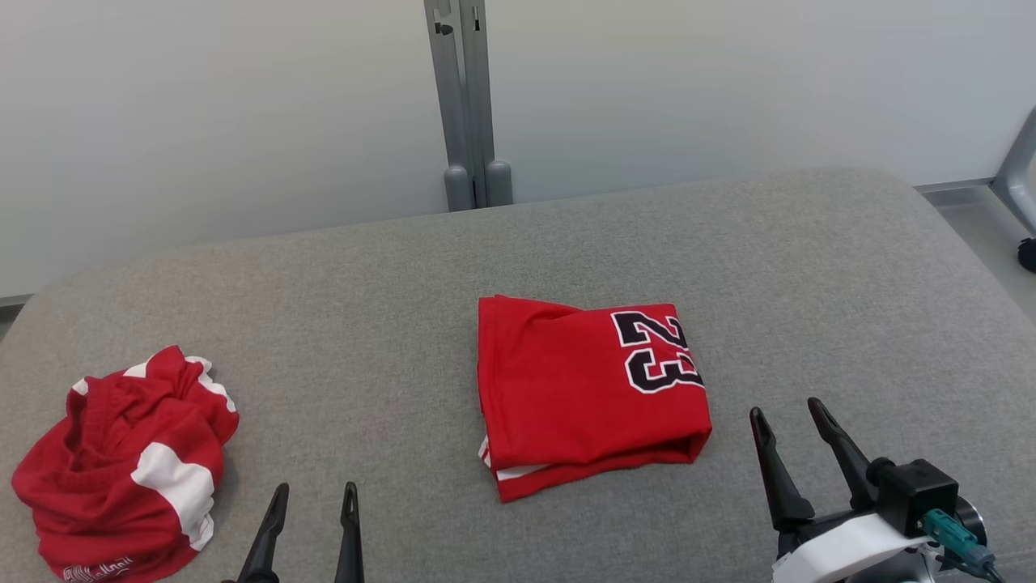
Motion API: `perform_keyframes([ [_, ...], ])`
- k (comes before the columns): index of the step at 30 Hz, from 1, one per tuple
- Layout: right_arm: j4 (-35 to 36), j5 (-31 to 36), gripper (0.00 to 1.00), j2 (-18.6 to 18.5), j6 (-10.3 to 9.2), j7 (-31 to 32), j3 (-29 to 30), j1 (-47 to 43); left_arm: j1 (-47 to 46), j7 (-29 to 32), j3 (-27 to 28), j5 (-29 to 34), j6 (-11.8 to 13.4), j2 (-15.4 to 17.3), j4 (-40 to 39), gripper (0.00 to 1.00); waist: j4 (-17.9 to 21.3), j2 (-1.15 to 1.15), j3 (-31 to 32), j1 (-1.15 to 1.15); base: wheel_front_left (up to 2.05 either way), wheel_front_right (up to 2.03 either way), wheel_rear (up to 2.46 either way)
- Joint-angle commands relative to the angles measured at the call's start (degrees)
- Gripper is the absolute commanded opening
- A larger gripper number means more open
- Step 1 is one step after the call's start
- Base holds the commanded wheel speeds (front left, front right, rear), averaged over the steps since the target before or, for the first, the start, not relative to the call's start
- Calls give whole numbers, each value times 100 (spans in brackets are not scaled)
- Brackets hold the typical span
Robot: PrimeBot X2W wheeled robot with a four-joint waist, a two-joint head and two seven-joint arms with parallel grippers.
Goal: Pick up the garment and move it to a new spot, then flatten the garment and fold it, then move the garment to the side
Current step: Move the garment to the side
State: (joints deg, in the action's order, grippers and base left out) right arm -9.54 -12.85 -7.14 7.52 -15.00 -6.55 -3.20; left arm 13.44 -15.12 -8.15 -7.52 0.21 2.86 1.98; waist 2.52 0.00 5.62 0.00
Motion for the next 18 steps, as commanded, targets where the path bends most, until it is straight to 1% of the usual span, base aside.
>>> perform_keyframes([
  [1,-14,26,100,11,-7,-24,13,-23,-24,-1,-1,2,-18,8,13,100,-3,0,1,0,0,0,0],
  [18,-157,-44,100,36,-7,-25,24,-10,-68,-1,-12,39,-20,8,66,100,-8,0,17,0,0,0,0],
])
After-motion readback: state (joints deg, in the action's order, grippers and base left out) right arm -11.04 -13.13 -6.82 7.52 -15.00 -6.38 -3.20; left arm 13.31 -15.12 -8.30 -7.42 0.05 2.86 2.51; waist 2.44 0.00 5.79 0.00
